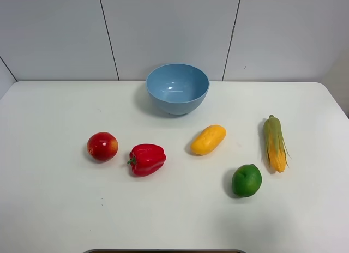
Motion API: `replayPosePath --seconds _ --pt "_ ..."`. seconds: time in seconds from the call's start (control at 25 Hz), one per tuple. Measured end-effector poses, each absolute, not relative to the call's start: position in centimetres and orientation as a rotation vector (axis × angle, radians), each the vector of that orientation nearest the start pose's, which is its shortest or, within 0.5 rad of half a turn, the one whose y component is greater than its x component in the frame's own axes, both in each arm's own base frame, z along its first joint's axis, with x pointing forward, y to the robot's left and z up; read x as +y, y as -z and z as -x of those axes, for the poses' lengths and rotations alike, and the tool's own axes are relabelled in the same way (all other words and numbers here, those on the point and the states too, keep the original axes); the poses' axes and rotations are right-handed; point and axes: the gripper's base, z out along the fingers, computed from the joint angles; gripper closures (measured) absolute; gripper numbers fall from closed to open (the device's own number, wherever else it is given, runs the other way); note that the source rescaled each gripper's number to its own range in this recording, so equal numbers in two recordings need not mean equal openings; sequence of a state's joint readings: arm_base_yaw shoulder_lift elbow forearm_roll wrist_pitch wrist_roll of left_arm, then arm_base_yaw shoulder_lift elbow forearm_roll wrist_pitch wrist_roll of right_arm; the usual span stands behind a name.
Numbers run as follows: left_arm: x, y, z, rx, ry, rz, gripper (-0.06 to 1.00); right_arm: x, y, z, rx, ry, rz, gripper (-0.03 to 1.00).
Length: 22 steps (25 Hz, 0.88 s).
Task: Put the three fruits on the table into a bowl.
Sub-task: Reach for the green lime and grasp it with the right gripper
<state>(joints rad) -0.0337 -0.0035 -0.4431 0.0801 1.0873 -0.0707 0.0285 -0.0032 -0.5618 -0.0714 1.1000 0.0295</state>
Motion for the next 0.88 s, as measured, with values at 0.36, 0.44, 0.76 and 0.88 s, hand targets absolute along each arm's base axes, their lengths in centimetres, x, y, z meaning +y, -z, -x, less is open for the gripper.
replayPosePath --seconds 0.36,0.44,0.76,0.88 --pt "0.6 -25.9 0.0 2.121 -0.035 0.042 -0.06 -0.6 -29.1 1.5 2.017 0.048 -0.009 -0.03" --pt "0.6 -25.9 0.0 2.121 -0.035 0.042 -0.06 -0.6 -29.1 1.5 2.017 0.048 -0.009 -0.03" --pt "0.6 -25.9 0.0 2.121 -0.035 0.042 -0.06 -0.7 -29.2 1.5 2.015 0.036 -0.038 -0.03" --pt "0.6 -25.9 0.0 2.121 -0.035 0.042 -0.06 -0.7 -30.4 1.2 2.026 0.02 -0.073 -0.03"
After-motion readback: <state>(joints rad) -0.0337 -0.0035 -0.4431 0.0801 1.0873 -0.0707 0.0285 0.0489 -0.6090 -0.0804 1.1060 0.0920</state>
